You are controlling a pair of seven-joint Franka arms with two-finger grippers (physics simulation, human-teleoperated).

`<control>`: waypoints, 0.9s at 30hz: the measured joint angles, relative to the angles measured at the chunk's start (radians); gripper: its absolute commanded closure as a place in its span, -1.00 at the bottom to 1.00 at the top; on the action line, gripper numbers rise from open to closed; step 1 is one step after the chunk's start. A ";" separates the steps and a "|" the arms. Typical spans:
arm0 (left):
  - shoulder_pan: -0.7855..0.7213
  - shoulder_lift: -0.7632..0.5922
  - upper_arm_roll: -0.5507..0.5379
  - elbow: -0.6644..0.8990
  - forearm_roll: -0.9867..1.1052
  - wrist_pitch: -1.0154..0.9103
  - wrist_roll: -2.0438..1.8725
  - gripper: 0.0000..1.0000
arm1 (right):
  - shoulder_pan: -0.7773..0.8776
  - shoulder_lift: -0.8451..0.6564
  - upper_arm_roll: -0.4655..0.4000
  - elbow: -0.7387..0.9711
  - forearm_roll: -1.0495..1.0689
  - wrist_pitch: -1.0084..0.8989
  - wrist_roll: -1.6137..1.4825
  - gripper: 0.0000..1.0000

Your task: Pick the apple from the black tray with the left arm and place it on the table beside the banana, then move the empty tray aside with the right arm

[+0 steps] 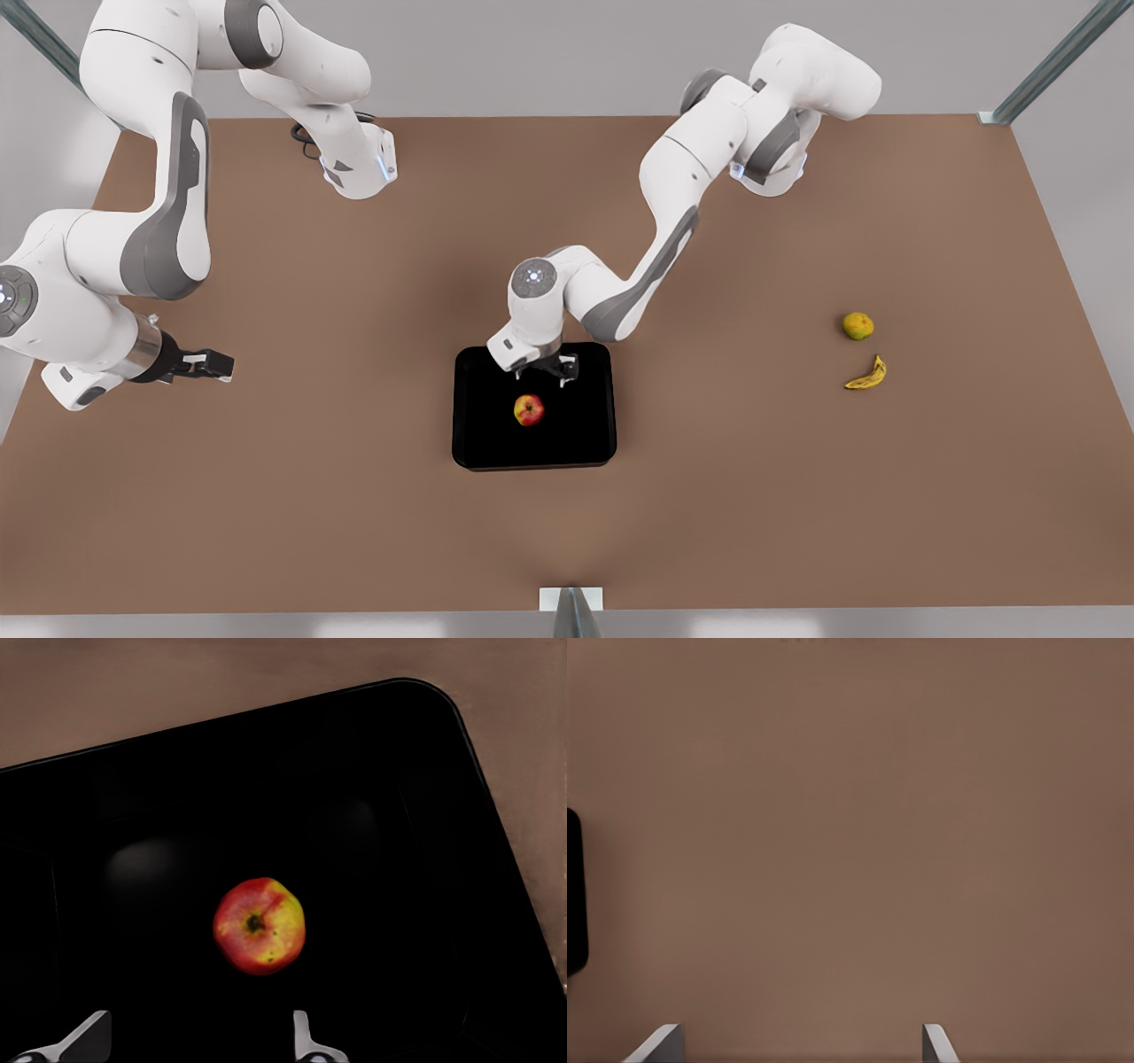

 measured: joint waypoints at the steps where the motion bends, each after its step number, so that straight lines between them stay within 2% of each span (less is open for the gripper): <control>1: -0.003 0.006 0.002 0.004 0.012 0.011 -0.024 -1.00 | 0.000 0.000 0.000 0.000 0.000 0.000 0.000 -1.00; 27: -0.026 0.208 0.061 0.111 0.052 0.250 -0.354 -1.00 | 0.000 0.000 0.000 0.000 0.000 0.001 -0.005 -1.00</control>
